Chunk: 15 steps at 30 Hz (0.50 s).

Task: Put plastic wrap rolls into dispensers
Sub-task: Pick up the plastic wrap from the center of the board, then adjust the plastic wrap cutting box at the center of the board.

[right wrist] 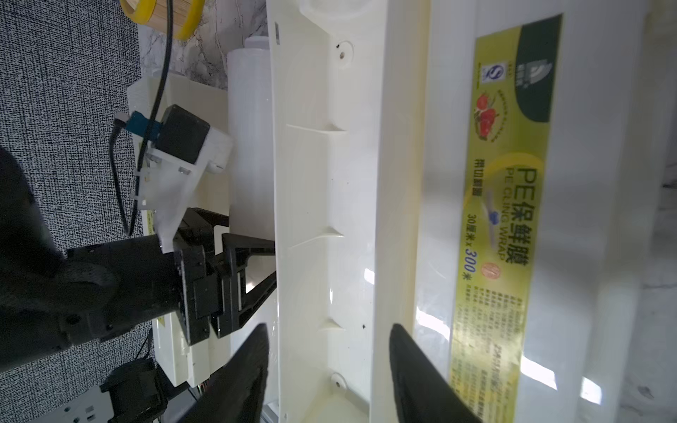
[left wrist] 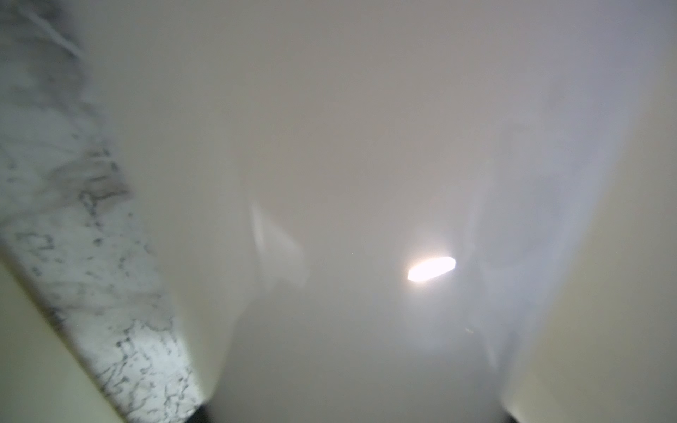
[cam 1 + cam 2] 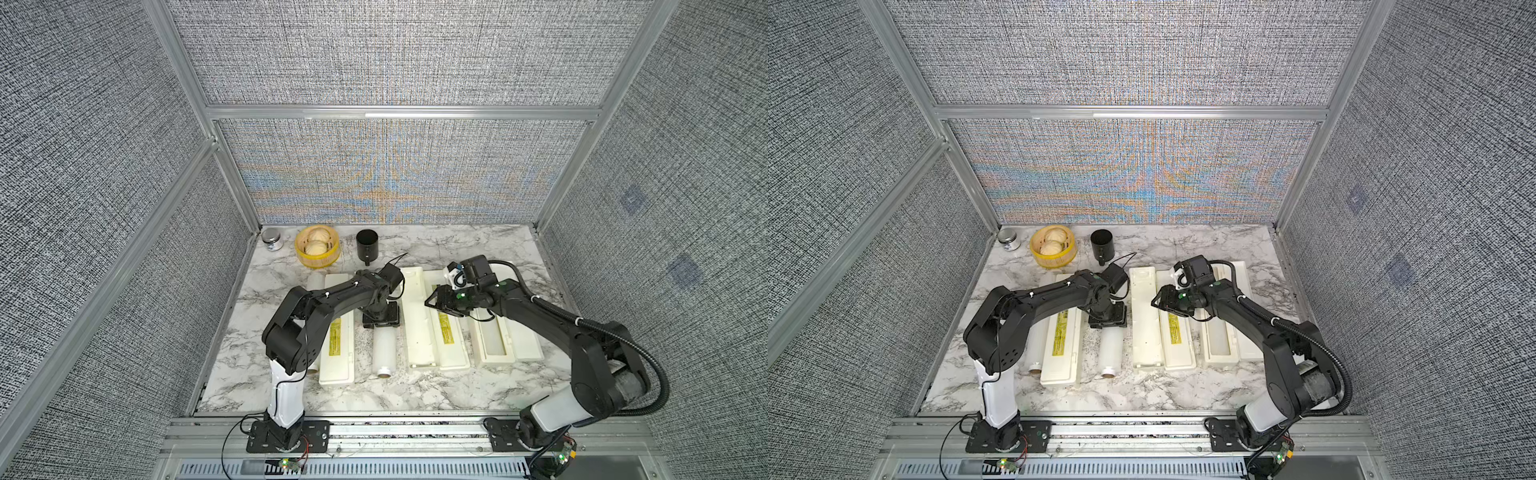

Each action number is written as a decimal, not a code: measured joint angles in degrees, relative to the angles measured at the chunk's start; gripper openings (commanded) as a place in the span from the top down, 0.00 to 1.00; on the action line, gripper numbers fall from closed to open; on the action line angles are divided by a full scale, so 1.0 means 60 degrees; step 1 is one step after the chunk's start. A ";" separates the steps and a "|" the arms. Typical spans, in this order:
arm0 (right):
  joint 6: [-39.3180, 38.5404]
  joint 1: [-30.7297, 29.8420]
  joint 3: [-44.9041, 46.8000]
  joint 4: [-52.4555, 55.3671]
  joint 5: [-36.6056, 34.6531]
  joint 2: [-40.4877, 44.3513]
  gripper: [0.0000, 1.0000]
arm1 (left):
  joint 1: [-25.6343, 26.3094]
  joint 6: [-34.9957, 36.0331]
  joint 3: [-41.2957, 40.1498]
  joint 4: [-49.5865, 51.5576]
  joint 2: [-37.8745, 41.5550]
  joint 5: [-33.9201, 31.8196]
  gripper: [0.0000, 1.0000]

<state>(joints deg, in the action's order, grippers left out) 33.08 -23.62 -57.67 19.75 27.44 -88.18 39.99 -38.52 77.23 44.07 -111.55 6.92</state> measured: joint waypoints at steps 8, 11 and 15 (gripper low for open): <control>-0.0255 -0.0004 0.0073 0.0259 -0.0189 -0.0208 0.44 | -0.0004 0.0135 0.0583 0.0903 0.1118 0.0033 0.42; -0.0280 -0.0055 0.0255 0.0142 -0.0226 -0.0368 0.44 | -0.0004 0.0131 0.0860 0.1038 0.1432 0.0087 0.42; -0.0280 -0.0437 0.0364 0.0146 -0.0240 -0.0867 0.45 | -0.0004 0.0058 0.1202 0.1129 0.1559 0.0200 0.42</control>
<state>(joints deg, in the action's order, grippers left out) 31.40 -26.24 -55.48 20.62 26.00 -93.38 39.97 -38.17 84.44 50.85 -102.19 8.12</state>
